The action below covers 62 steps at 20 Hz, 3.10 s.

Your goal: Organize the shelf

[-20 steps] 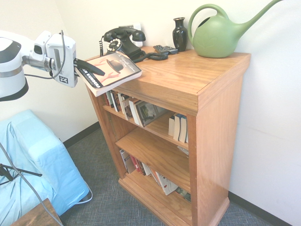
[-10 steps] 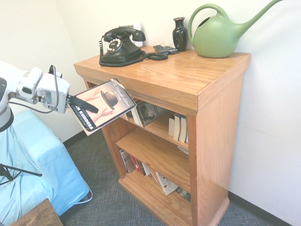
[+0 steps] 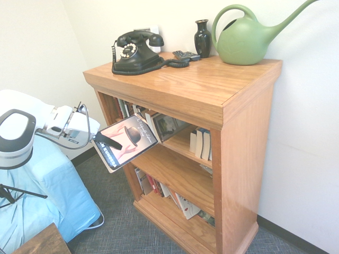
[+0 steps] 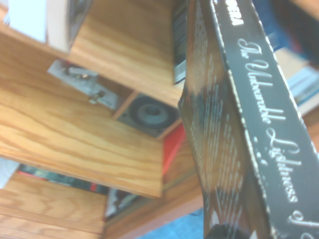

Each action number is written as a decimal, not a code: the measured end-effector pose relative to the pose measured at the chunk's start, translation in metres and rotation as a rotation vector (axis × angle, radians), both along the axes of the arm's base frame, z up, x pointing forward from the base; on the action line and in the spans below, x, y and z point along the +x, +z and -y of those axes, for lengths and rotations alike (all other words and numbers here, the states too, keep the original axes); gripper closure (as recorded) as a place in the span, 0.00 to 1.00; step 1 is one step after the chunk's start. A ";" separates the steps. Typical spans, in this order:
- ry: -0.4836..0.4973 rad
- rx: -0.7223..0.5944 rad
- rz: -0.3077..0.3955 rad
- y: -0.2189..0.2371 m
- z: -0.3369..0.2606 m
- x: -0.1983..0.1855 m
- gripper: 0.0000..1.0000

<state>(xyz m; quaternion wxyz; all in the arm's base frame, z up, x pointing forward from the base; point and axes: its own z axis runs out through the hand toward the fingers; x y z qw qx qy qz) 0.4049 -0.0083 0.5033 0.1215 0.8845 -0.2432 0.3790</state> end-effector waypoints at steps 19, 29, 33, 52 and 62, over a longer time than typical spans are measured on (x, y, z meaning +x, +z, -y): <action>0.086 0.146 0.109 -0.076 -0.009 0.102 1.00; 0.063 0.311 0.128 -0.083 -0.025 0.142 1.00; 0.066 0.322 0.137 -0.078 -0.028 0.151 1.00; 0.076 0.290 0.145 -0.079 -0.030 0.201 0.00; 0.077 0.285 0.152 -0.073 -0.035 0.205 0.00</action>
